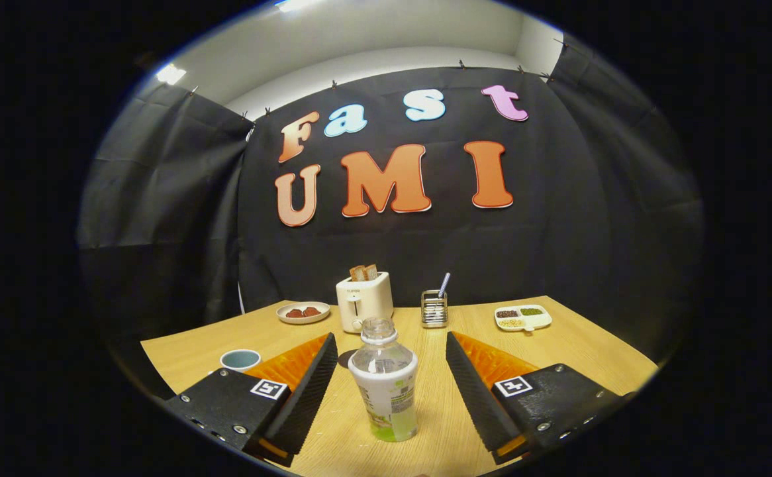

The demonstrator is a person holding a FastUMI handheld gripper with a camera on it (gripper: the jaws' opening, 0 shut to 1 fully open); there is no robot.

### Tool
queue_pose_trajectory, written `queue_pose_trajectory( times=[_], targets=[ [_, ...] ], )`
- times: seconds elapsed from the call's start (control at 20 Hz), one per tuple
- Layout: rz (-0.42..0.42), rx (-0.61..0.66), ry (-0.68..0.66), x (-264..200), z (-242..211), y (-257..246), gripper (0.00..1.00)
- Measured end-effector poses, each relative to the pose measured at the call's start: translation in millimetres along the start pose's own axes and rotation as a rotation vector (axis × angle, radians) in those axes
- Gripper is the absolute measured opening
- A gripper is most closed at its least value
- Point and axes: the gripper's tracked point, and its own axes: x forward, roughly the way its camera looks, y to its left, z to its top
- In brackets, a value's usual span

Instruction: Take the bottle from table, then pour the juice into the cup, finally place the bottle on the coaster

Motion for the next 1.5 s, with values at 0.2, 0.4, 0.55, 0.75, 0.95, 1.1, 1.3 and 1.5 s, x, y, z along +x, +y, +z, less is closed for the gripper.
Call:
queue_pose_trajectory(
  times=[0.2, 0.4, 0.55, 0.75, 0.95, 1.1, 1.3, 1.5],
  targets=[
    [0.003, 0.017, 0.062, 7.2, -28.6, 3.4, 0.98],
    [-0.022, 0.024, 0.109, 17.6, -51.2, -1.2, 0.98],
    [-0.05, 0.022, 0.142, 27.2, -68.9, -6.0, 0.97],
    [-0.08, 0.001, 0.175, 35.0, -87.7, -7.0, 0.92],
    [-0.097, -0.034, 0.174, 39.3, -92.1, -2.2, 0.73],
    [-0.11, -0.131, 0.157, 41.4, -87.7, 3.2, 0.63],
    [-0.155, -0.343, 0.116, 45.2, -72.8, 7.6, 0.62],
    [-0.242, -0.656, 0.037, 50.3, -46.0, 12.4, 0.62]
  ],
)
